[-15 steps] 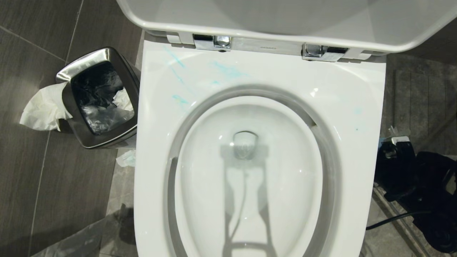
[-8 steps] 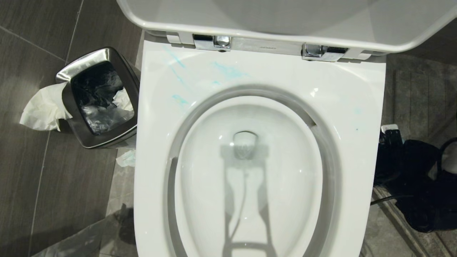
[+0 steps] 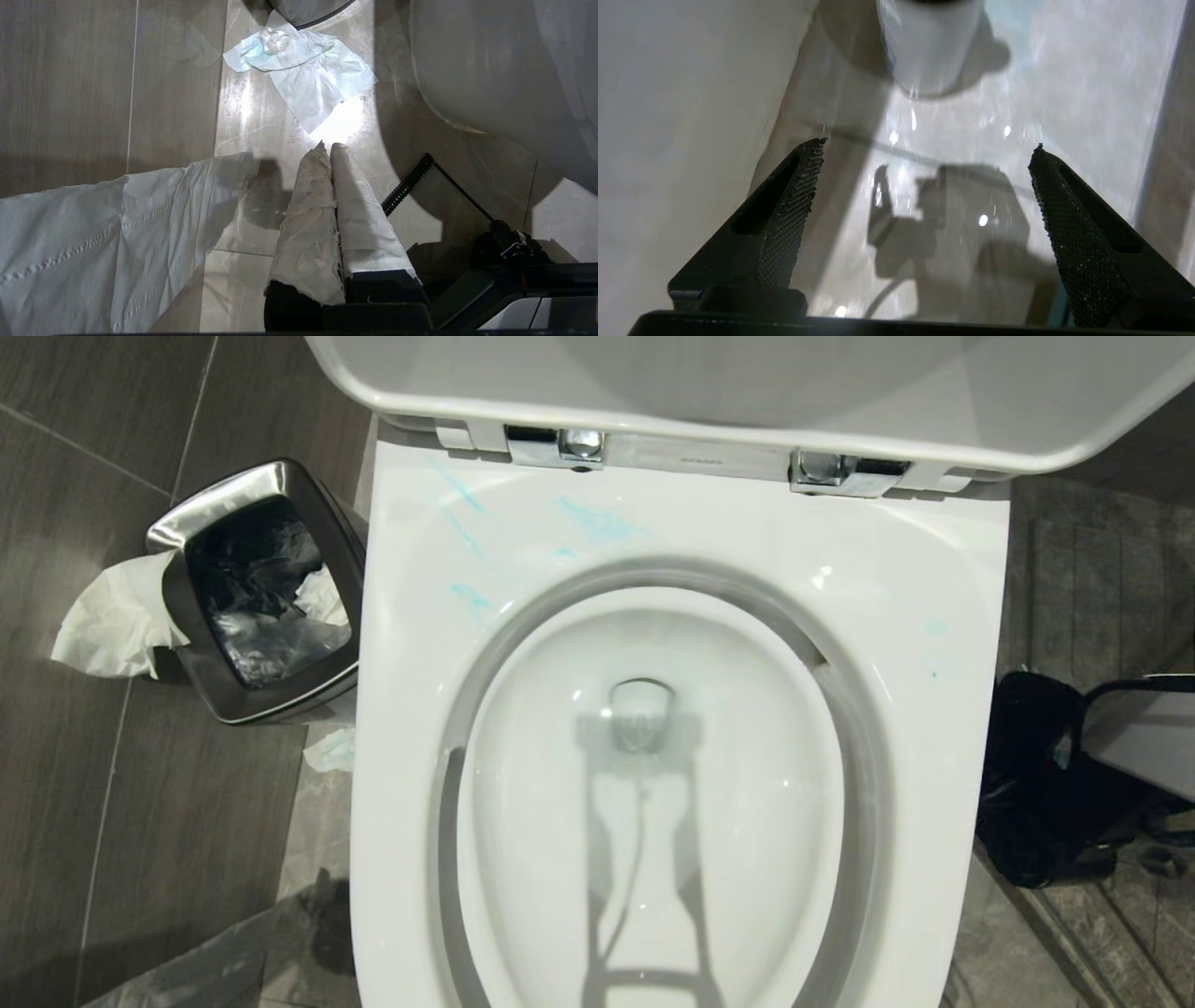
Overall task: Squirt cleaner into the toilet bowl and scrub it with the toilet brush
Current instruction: Pour in the cleaning agent
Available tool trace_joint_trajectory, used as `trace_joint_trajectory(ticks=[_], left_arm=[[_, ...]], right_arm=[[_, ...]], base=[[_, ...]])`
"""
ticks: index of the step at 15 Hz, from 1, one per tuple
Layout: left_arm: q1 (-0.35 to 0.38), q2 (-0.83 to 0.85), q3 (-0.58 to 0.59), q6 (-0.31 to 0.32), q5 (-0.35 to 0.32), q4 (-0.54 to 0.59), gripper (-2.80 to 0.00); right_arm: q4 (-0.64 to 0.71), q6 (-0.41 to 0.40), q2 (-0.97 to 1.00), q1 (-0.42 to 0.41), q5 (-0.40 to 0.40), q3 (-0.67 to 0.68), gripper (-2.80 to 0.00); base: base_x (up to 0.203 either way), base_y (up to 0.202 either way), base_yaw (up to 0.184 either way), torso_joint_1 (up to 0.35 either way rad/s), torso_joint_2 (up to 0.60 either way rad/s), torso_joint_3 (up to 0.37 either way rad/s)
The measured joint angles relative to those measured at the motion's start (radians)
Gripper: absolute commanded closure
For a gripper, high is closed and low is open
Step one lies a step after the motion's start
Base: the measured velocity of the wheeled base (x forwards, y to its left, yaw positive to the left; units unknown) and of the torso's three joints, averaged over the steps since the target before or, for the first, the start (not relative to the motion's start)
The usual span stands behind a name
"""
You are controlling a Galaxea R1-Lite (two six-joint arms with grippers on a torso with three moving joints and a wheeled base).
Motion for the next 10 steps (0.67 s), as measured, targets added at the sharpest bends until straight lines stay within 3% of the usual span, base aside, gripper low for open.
trace_joint_trajectory(ticks=[10], left_arm=[[0.000, 0.000, 0.000, 0.000, 0.000, 0.000, 0.00]], right_arm=[[0.000, -0.082, 0.097, 0.000, 0.022, -0.244, -2.80]], base=[[0.000, 0.000, 0.000, 0.000, 0.00, 0.000]])
